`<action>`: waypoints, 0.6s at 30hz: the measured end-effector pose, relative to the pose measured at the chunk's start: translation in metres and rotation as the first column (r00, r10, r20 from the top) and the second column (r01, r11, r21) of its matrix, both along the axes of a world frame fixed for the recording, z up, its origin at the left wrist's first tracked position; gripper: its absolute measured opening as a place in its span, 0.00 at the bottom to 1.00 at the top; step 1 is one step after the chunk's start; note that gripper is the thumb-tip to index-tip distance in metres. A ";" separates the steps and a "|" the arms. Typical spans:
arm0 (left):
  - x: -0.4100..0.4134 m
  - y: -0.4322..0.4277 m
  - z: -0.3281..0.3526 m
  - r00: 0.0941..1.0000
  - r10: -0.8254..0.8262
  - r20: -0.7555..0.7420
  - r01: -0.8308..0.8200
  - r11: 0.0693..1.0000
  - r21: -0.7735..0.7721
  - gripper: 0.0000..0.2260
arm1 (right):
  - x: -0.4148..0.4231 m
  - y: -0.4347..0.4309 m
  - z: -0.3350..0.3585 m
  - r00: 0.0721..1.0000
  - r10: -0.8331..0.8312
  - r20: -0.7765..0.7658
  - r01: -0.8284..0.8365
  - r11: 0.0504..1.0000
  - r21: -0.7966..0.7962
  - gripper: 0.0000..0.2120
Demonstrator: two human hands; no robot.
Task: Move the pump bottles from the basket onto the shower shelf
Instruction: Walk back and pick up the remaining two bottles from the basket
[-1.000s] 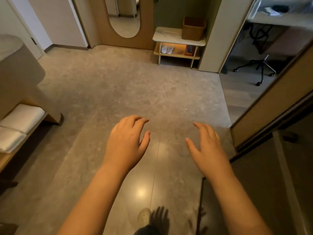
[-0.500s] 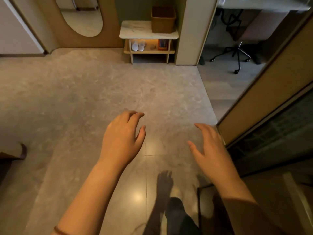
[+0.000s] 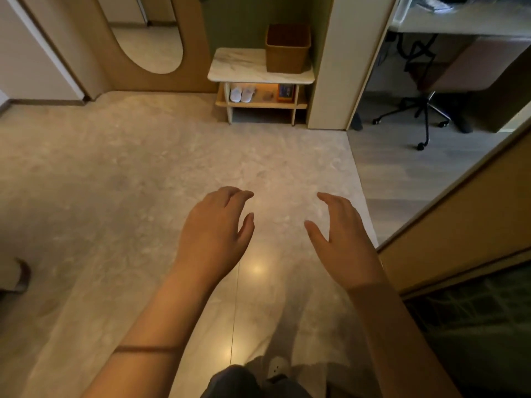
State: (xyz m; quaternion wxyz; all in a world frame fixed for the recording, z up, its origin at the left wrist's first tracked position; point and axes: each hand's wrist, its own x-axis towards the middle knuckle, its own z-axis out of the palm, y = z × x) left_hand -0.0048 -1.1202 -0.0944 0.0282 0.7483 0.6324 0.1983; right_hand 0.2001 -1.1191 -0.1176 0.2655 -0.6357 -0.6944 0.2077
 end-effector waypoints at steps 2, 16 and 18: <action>-0.003 0.020 -0.002 1.000 0.010 -0.008 -0.011 1.000 -0.019 0.16 | -0.003 0.023 -0.003 1.000 0.019 0.000 -0.019 1.000 -0.019 0.25; -0.065 0.224 -0.009 0.993 -0.048 0.105 0.038 0.994 0.100 0.18 | -0.056 0.225 0.007 0.991 -0.028 0.129 0.016 0.995 0.095 0.26; -0.077 0.257 -0.004 0.991 -0.054 0.126 0.039 0.992 0.120 0.18 | -0.065 0.260 0.016 0.991 -0.042 0.124 0.029 0.994 0.105 0.25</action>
